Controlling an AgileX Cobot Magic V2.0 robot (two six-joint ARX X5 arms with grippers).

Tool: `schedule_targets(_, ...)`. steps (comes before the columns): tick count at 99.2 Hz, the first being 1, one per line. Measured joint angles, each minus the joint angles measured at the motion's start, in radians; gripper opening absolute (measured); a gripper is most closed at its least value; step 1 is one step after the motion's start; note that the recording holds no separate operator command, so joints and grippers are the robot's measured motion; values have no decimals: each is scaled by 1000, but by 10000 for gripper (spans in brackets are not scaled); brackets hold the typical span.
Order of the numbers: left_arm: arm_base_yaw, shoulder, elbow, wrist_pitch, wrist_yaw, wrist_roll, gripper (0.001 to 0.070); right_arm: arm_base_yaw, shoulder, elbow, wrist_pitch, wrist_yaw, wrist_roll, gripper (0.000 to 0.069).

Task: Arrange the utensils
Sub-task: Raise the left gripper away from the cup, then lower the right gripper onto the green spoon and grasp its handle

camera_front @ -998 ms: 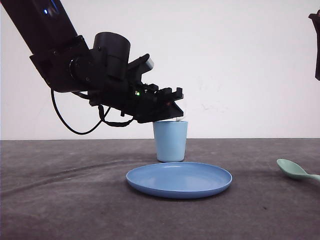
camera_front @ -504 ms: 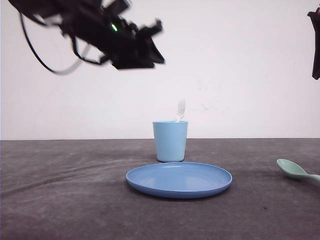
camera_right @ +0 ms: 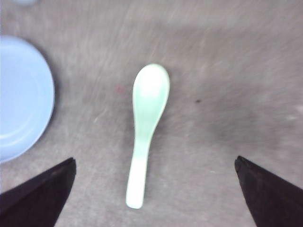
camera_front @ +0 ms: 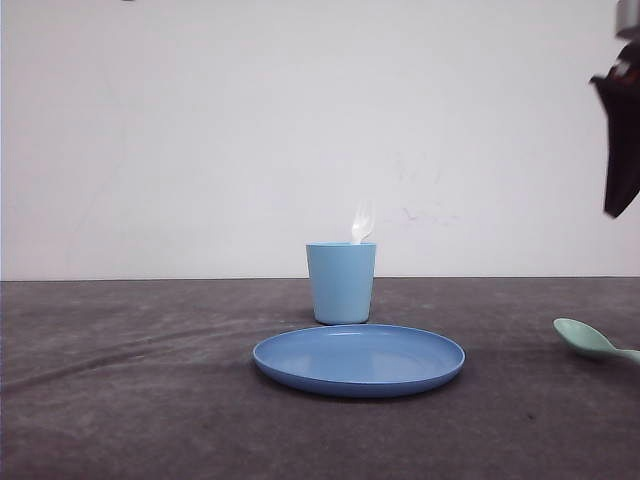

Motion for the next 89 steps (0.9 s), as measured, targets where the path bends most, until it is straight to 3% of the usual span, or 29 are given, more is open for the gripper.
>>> schedule_targets(16,124,-114,-172,-43,-3,-16,159,34,96,0,76,1,17,679)
schedule_targets(29,179,-212,-303,-72,-3,-31,159,58,186,0,135,31,32,679)
schedule_targets(50,185,-326,-377,-110,-3,-34,159,87,330,0,235,50,50,679)
schedule_targets(89,185,-343,-377,-174,-3,-34,159,93,447,0,360,56,64,672)
